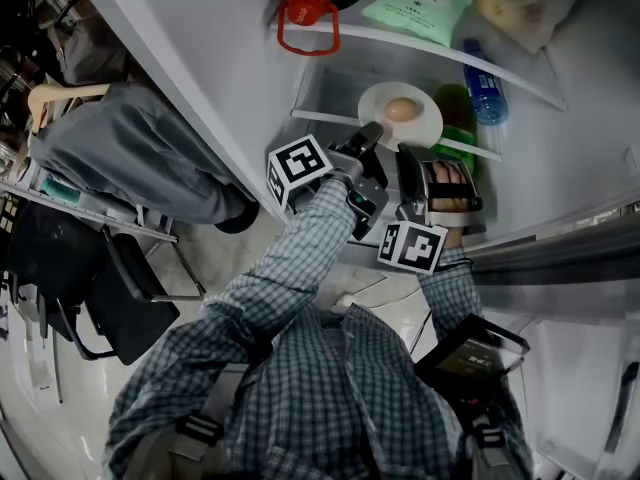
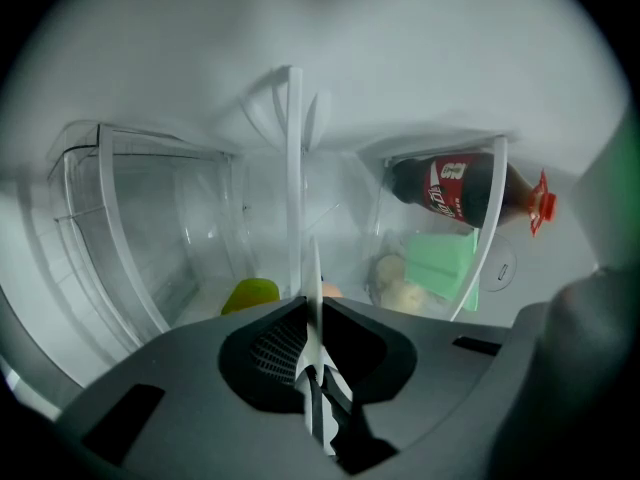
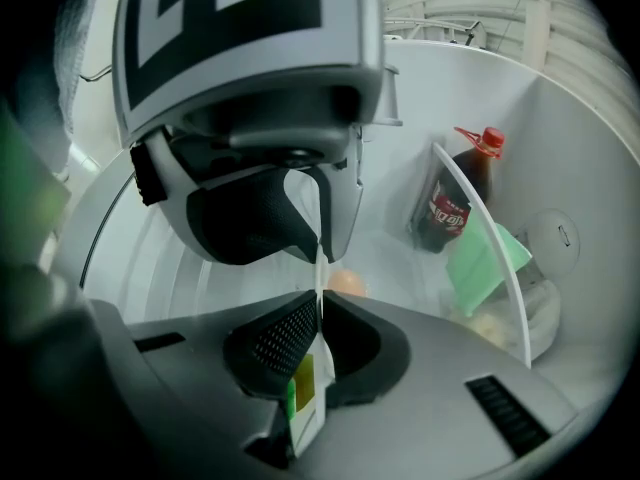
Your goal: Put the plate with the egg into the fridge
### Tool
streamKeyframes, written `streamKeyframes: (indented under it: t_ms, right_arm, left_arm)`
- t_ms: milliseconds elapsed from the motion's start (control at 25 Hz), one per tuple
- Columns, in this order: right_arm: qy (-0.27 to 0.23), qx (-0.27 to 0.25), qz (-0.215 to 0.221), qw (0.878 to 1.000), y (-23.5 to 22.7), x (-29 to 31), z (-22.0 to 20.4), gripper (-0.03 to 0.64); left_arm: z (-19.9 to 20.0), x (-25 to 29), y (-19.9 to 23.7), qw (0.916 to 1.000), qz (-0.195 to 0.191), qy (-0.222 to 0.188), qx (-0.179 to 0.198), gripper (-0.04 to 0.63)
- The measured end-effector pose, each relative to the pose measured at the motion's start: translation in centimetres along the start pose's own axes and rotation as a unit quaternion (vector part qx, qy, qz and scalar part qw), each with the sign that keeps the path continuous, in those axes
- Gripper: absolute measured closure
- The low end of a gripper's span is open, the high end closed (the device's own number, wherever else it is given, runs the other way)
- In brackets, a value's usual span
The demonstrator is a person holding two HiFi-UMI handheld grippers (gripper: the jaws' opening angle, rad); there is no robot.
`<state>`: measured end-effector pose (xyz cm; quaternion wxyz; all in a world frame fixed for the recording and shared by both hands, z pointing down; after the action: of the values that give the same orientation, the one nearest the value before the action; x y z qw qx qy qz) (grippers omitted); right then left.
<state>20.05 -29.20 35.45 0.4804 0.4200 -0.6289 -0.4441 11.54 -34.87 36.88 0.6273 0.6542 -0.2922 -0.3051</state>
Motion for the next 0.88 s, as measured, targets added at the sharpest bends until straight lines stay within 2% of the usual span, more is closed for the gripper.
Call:
streamKeyframes:
  t_ms: [280,520,880]
  right_arm:
    - [0.002,0.001,0.005,1.000,-0.2,0.3,-0.2,0.595]
    - [0.007,0.004,0.009,1.000,-0.3,0.5,-0.4,0.595]
    - [0.015,0.012,0.009,1.000,-0.5,0.5,-1.1,0.595]
  left_arm:
    - [0.1,0.1,0.1,0.9999,-0.014,0.003,0.001,0.568]
    - [0.0,0.2,0.0,0.9995,-0.027,0.008,0.016,0.563]
    - [-0.5,0.5,0.4,0.9974,-0.053,0.047,0.015,0.557]
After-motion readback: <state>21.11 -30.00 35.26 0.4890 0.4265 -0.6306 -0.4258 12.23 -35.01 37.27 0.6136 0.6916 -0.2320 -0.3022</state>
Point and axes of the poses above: the fingertips, and each gripper's own axes: x forward along the fingers, y to its left, z out of its top, the point moved 6 cm from there along -x, backward along the fingers, and after that the axes turned 1 degree about -y, right-handed, at the moved point
